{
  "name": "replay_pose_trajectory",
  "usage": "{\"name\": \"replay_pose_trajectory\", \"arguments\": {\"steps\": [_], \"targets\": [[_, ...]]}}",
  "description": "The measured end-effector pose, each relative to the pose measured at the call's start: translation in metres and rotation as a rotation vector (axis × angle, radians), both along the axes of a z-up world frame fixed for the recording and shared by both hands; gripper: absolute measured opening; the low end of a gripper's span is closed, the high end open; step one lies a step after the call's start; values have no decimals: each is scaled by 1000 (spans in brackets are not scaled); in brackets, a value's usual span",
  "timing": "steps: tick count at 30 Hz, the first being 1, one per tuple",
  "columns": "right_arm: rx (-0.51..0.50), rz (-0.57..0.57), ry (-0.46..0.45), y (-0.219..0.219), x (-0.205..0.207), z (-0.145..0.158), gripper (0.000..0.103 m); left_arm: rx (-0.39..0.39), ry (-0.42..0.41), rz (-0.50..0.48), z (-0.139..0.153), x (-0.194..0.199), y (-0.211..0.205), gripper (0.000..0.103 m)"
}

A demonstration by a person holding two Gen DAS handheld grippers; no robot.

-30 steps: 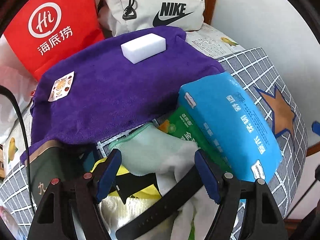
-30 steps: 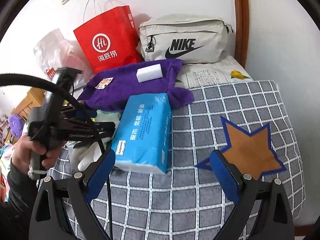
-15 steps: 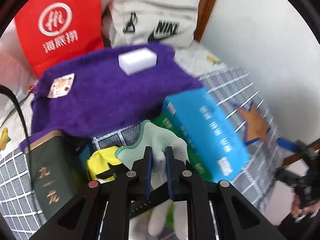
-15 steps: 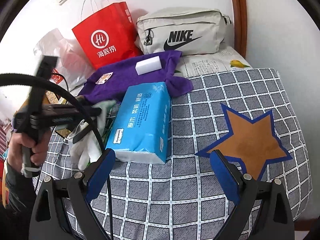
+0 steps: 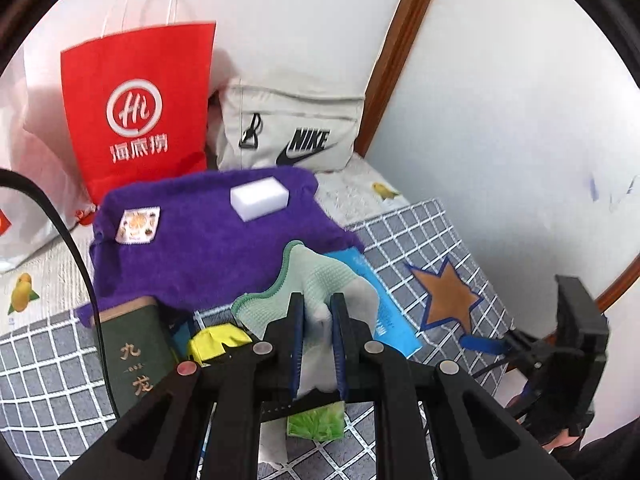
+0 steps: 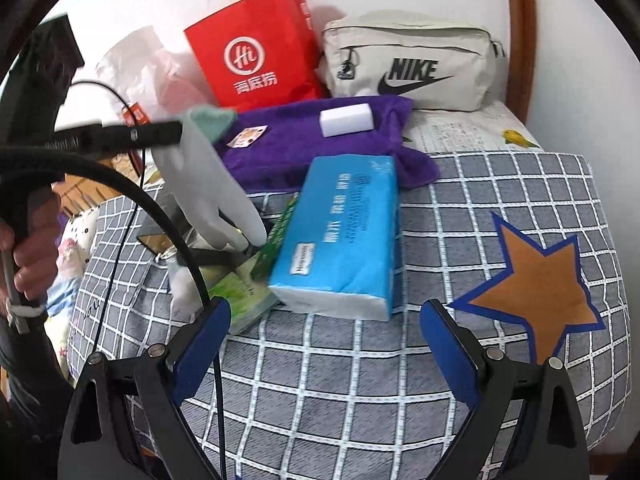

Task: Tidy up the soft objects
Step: 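Lift the glove with the left tool while the right tool grasps the black strap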

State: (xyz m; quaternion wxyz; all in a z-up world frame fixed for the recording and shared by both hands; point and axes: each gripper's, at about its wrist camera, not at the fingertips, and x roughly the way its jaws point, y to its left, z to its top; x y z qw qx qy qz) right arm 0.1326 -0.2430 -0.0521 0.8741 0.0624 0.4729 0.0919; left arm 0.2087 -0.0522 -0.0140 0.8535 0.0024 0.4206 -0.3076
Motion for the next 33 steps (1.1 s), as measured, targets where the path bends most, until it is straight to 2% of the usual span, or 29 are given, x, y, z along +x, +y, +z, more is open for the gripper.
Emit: {"name": "replay_pose_trajectory", "arguments": {"steps": [6, 13, 16, 18, 20, 25, 29, 33], "targets": [[-5, 63, -19, 21, -2, 5, 95, 19, -38, 67, 12, -4, 25, 13], [-33, 210, -81, 67, 8, -2, 95, 12, -1, 177, -6, -6, 74, 13], [-73, 274, -121, 87, 15, -8, 88, 3, -1, 218, -9, -11, 95, 13], [-124, 312, -111, 99, 22, -14, 81, -4, -8, 250, -9, -15, 111, 13], [-171, 339, -107, 110, 29, -20, 81, -14, -11, 277, -8, -17, 125, 13], [-192, 401, -84, 123, 44, -35, 81, -28, 5, 336, -17, -18, 154, 13], [-201, 444, -26, 133, 55, -50, 81, -50, 14, 342, -24, -18, 165, 13], [-287, 477, 24, 145, 66, -65, 80, -64, 26, 339, -28, -16, 169, 13]]}}
